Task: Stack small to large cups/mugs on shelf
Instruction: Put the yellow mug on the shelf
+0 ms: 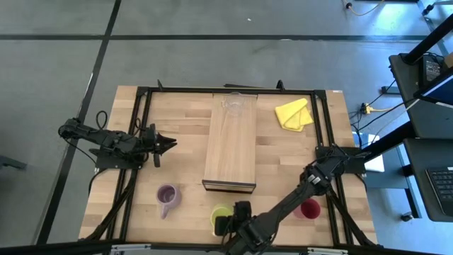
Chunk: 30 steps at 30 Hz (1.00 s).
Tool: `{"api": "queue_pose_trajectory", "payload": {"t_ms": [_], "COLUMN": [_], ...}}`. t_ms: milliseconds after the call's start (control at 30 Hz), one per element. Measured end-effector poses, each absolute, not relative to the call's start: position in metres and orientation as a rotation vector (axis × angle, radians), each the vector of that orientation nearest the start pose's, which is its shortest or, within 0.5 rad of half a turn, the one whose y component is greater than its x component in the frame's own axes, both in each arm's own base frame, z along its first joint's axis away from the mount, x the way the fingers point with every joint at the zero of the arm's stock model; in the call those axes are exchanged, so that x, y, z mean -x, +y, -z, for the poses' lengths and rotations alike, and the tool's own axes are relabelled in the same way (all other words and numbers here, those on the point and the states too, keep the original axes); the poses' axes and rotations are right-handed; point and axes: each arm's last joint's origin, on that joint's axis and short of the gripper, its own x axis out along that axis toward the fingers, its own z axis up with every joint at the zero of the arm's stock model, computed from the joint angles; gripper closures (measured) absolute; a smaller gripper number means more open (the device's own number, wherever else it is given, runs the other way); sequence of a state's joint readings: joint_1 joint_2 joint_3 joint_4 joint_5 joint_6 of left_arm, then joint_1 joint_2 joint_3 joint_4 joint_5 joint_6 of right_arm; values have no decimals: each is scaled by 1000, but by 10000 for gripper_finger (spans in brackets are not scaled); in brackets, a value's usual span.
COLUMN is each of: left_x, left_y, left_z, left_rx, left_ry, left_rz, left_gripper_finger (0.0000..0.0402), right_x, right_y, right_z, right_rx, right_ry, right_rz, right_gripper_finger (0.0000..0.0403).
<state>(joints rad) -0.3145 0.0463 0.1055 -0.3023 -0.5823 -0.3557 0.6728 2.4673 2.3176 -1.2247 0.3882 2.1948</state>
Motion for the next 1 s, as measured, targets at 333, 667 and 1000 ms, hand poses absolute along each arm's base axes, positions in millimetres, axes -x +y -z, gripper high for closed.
{"api": "queue_pose_trajectory", "payload": {"t_ms": [333, 667, 1000], "left_x": [-87, -87, -87], "left_y": [-12, -12, -12], "left_z": [-168, -168, -168], "left_rx": [246, 246, 246], "left_ry": [170, 170, 171], "left_rz": [-301, -301, -302], "left_gripper_finger": [334, 334, 334], "right_x": [-393, -393, -395], "right_y": [298, 297, 299], "right_z": [-197, -197, -200], "right_rx": [-1178, -1143, -1154], "right_ry": [805, 789, 790], "right_rz": [1010, 1007, 970], "right_gripper_finger": [293, 382, 390]}}
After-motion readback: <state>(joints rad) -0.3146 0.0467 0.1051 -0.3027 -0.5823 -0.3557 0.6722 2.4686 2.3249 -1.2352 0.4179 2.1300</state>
